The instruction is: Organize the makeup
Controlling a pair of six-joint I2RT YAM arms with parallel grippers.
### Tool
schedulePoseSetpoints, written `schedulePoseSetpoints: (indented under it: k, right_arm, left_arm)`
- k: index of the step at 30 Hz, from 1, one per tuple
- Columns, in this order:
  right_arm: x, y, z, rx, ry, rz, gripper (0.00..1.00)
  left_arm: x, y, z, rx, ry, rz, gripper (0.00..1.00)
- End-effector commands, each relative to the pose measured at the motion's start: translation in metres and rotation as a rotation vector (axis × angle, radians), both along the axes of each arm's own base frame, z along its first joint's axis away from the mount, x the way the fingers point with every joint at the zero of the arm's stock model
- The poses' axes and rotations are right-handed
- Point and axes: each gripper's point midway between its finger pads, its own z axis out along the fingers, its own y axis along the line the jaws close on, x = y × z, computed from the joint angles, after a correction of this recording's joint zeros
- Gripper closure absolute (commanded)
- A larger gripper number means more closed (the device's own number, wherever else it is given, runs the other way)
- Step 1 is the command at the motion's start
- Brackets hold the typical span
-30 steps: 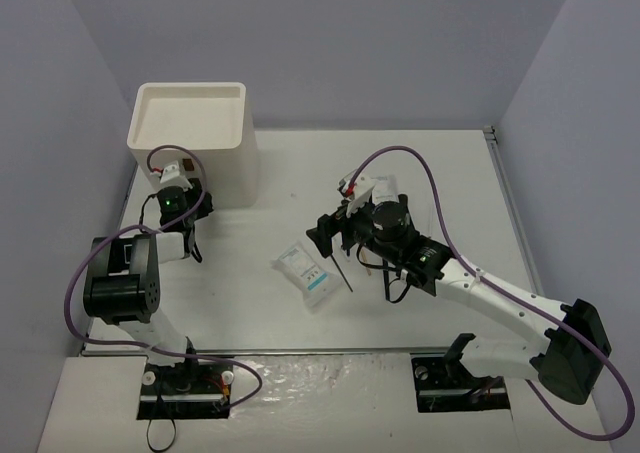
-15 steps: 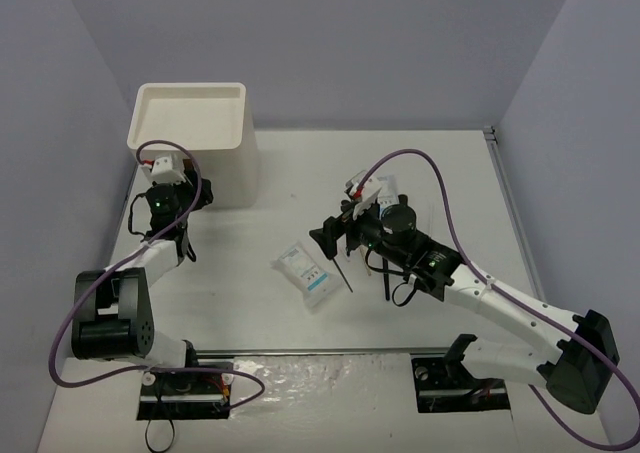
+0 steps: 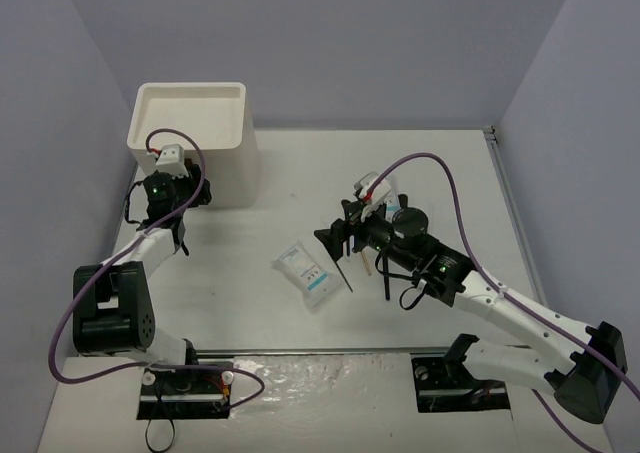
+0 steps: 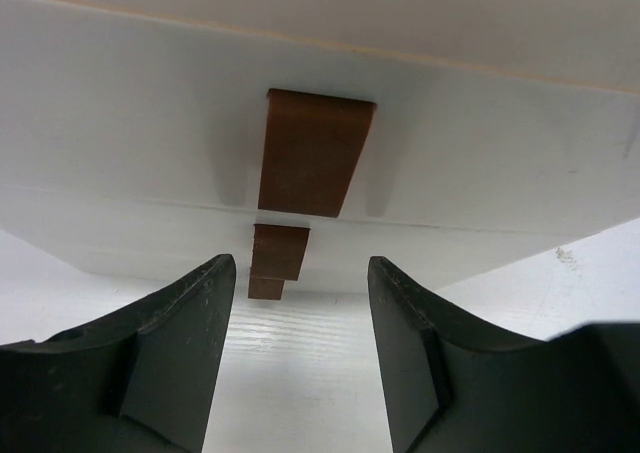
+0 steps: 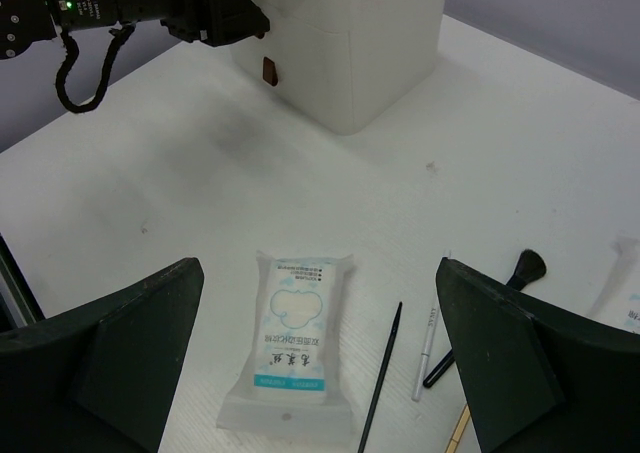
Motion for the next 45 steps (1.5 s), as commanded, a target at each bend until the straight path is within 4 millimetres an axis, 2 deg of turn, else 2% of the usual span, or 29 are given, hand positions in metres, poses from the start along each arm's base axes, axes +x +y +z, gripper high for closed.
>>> schedulePoseSetpoints:
  k: [1,9,13,19,24,26,32,37,39,45]
  right_arm:
    - [0.000,0.000,0.023,0.049,-0.071,0.009,0.00]
    - [-0.002,-0.003,0.025,0.053,-0.076,0.008,0.00]
    - [-0.002,-0.002,0.023,0.053,-0.073,0.012,0.00]
    - [-0.003,0.000,0.022,0.058,-0.070,0.019,0.00]
    - [-0.004,0.001,0.021,0.061,-0.063,0.030,0.00]
    - [-0.005,0.000,0.022,0.061,-0.066,0.028,0.00]
    - [-0.005,-0.003,0.024,0.062,-0.069,0.017,0.00]
    - [-0.006,-0.005,0.024,0.068,-0.067,0.010,0.00]
    - [-0.007,-0.007,0.025,0.074,-0.070,0.008,0.00]
    - [-0.009,-0.011,0.024,0.078,-0.069,-0.002,0.00]
  left_arm:
    - [0.018,0.004,0.037,0.066,-0.079,-0.043,0.49]
    - [0.024,0.006,0.031,0.089,-0.066,-0.055,0.49]
    - [0.027,0.006,0.030,0.088,-0.064,-0.062,0.55]
    - [0.027,0.009,0.033,0.114,-0.073,-0.052,0.74]
    - [0.025,0.011,0.032,0.126,-0.064,-0.049,0.97]
    - [0.021,0.011,0.030,0.126,-0.054,-0.047,1.00]
    - [-0.003,0.010,0.026,0.112,-0.025,-0.037,1.00]
    - [-0.028,0.010,0.017,0.103,0.019,-0.016,1.00]
    - [-0.042,0.011,0.007,0.095,0.052,-0.004,1.00]
    - [-0.071,0.007,0.008,0.068,0.081,0.015,1.00]
